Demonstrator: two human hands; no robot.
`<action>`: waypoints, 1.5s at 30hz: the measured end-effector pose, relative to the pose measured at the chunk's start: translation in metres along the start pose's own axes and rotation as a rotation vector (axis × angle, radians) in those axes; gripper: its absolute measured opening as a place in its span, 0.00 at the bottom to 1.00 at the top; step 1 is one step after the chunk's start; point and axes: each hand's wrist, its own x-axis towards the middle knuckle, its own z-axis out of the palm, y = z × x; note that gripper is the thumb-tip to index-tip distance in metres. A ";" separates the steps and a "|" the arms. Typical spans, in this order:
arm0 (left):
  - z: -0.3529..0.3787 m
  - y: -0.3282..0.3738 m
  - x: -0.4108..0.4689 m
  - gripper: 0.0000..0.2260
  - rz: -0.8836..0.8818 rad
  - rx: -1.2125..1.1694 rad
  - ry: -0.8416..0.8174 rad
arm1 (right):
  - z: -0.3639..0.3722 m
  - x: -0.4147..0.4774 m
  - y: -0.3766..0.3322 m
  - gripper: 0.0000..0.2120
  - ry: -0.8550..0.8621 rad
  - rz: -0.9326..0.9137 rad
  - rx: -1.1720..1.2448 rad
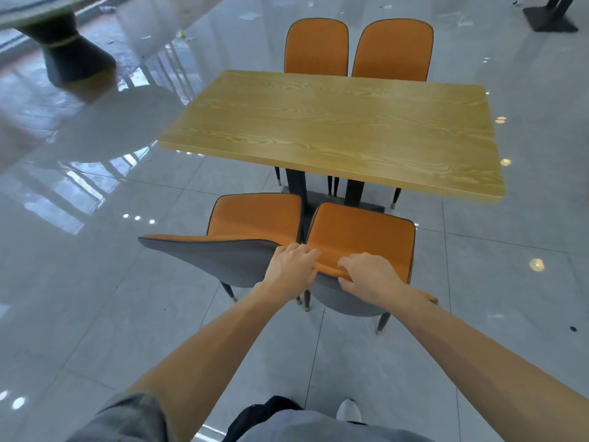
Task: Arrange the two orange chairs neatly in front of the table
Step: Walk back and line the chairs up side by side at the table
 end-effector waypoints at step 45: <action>-0.008 -0.394 -0.036 0.17 0.174 0.090 -0.062 | 0.053 0.216 -0.251 0.11 -0.102 0.401 -0.089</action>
